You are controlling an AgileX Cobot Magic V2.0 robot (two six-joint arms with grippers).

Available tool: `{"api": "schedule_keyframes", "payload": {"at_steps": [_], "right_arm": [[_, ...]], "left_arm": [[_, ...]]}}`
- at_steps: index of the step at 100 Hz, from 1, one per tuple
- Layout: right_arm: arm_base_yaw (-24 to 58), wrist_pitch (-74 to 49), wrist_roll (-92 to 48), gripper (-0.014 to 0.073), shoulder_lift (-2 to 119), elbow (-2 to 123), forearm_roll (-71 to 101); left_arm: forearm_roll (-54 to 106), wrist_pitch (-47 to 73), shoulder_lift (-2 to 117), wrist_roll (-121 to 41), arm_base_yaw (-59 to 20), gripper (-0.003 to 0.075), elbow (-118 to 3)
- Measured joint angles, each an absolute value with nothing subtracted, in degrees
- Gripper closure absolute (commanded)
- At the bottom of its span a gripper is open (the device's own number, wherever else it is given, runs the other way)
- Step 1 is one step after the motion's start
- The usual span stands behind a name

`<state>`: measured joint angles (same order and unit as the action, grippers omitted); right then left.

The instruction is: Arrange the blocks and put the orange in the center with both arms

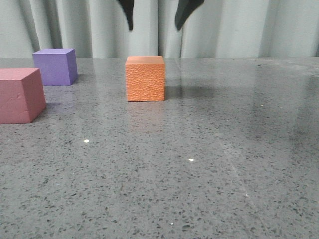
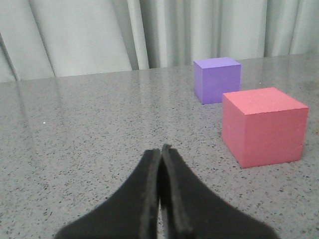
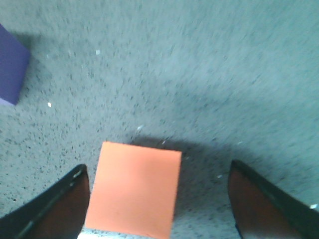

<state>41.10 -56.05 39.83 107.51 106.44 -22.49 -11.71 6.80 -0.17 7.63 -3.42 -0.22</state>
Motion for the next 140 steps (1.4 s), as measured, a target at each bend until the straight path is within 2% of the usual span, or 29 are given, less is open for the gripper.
{"api": "schedule_keyframes", "payload": {"at_steps": [38,92,127,134,140], "right_arm": [[37.9,-59.5,29.8,0.0022,97.2,102.5,-24.9],[18.3,-49.9,28.7,0.0025,64.4,61.0,-25.0],[17.1,-46.6,28.4,0.0025,41.6,41.1,-25.5],[17.1,-46.6,28.4,0.0055,37.4,38.4,-25.5],[17.1,-46.8,28.4,0.0114,34.1,36.5,-25.6]], "left_arm": [[-11.7,6.8,-0.2,7.6,-3.4,0.0739,-0.2],[-11.7,6.8,-0.2,7.6,-3.4,0.0739,-0.2],[-11.7,6.8,-0.2,7.6,-3.4,0.0739,-0.2],[-11.7,6.8,-0.2,7.6,-3.4,0.0739,-0.2],[-11.7,6.8,-0.2,7.6,-3.4,0.0739,-0.2]]}}
